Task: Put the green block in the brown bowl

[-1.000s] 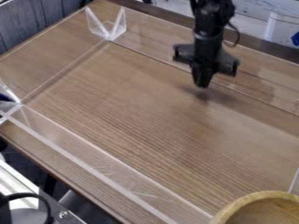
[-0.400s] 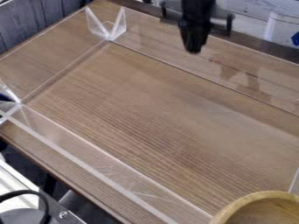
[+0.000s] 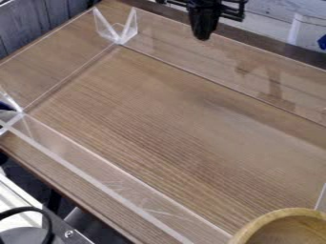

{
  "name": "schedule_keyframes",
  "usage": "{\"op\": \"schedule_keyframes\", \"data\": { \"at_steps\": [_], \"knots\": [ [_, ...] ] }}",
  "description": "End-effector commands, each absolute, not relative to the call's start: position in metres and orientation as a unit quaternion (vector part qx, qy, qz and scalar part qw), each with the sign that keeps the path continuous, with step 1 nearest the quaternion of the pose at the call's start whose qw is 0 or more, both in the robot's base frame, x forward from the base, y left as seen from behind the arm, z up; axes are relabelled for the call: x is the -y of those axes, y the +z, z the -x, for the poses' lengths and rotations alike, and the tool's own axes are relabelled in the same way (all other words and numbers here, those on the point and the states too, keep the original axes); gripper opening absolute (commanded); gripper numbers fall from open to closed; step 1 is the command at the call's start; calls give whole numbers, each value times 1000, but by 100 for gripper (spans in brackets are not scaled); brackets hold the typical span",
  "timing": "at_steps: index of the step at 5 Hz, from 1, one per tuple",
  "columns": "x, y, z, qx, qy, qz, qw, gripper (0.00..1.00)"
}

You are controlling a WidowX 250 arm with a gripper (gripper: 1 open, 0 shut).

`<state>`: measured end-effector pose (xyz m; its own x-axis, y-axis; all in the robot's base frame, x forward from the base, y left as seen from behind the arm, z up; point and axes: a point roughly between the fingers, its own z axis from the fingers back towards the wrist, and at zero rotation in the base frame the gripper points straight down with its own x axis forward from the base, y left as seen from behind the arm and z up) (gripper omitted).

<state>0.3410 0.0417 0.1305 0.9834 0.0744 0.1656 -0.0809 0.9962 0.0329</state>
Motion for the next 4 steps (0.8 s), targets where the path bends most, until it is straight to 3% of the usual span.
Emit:
{"op": "schedule_keyframes", "data": {
  "at_steps": [1, 2, 4],
  "knots": [
    [-53, 155, -360, 121, 56, -20, 991, 0],
    [-64, 142, -375, 99, 74, -14, 992, 0],
    [-82, 122, -372, 106, 102, -34, 988, 0]
  ]
}}
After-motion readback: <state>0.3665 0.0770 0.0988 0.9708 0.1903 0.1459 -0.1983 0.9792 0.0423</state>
